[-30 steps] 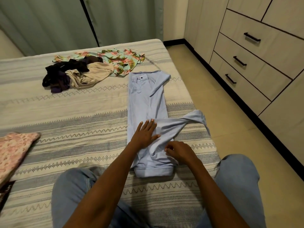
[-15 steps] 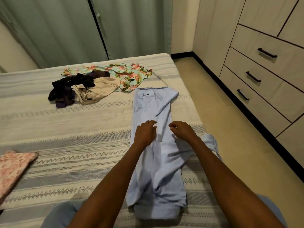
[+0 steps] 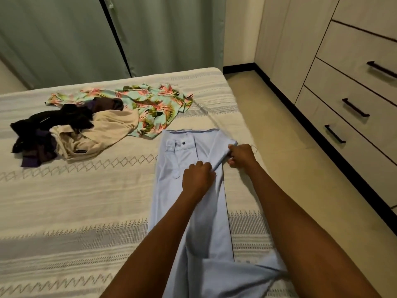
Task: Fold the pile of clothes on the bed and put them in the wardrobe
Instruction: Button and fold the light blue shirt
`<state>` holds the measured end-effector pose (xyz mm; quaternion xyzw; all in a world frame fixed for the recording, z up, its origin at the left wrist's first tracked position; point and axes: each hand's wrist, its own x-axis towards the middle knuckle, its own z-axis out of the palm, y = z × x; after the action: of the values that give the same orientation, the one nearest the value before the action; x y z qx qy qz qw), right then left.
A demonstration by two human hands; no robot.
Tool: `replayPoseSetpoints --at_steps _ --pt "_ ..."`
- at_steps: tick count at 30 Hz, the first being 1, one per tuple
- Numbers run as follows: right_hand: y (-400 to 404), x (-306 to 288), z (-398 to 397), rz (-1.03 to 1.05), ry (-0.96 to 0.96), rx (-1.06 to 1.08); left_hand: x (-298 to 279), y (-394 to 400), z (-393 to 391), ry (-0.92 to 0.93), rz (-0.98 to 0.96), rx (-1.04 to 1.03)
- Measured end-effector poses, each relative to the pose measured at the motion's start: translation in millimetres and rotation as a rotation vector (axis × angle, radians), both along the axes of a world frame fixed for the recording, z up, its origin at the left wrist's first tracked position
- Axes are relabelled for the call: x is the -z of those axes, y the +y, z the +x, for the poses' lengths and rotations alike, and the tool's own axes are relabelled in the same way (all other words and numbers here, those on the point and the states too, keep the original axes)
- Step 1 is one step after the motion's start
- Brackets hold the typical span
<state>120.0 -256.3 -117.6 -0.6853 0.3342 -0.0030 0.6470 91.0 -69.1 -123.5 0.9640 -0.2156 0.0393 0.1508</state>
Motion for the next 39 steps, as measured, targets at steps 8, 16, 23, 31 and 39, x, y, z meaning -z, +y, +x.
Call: replayPoseSetpoints --at_steps 8,16,23,31,39 --pt "24 9 51 -0.205 -0.202 0.146 19 -10 28 -0.052 -0.245 -0.214" --pt "56 -4 48 -0.426 -0.293 -0.391 15 28 32 -0.015 -0.185 -0.514" --pt "48 -10 -64 -0.614 -0.252 -0.317 4 56 -31 0.018 -0.261 -0.103" --pt "44 3 -221 -0.711 -0.216 -0.357 -15 69 -159 0.063 -0.192 0.375" --pt "33 11 -326 -0.944 -0.275 -0.619 -21 82 -223 -0.05 0.08 0.401"
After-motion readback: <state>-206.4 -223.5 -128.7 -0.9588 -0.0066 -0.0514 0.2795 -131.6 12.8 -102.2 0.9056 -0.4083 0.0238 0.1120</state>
